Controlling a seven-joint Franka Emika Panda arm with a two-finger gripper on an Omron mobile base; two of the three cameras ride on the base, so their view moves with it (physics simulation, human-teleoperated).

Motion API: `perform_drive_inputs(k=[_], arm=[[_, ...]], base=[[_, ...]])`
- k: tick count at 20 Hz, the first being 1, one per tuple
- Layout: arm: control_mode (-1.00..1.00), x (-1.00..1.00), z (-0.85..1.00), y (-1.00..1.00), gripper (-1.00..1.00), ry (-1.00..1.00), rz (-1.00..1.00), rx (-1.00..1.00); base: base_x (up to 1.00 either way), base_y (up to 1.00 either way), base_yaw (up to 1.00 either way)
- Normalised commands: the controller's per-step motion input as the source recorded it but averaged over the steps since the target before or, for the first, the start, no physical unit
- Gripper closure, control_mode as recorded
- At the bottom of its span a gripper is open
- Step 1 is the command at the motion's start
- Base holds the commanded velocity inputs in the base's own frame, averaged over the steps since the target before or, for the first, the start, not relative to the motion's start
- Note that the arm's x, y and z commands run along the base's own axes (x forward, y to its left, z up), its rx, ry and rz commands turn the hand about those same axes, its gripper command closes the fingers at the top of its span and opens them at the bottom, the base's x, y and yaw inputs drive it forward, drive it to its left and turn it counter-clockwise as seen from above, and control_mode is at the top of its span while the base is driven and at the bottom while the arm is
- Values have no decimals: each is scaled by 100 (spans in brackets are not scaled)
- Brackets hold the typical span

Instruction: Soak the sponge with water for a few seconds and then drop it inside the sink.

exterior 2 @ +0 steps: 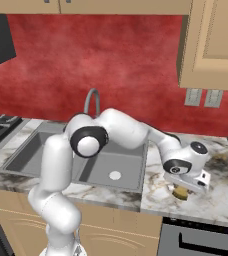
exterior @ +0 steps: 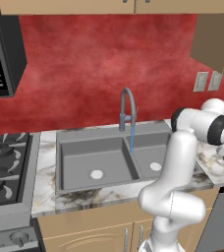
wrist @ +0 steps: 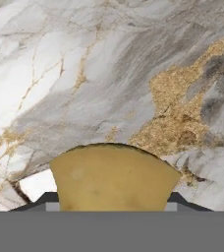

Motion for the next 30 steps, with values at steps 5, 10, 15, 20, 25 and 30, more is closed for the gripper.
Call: perform_drive_inputs(k=[5,10,15,20,25,30], arm=[[-100,-39,32,53,100,-16,12,-5],[-100,-18,46,49,100,-16,10,-4],[-100,-2,57,46,100,-11,11,-5],[-100,0,57,49,100,-4,7,-6],[-100,-4,40,43,100,-4,5,-2],[-100,-11,16,27,100,0,11,0]], base=[[0,0,0],[0,0,0],[0,0,0],[0,0,0],[0,0,0],[0,0,0]])
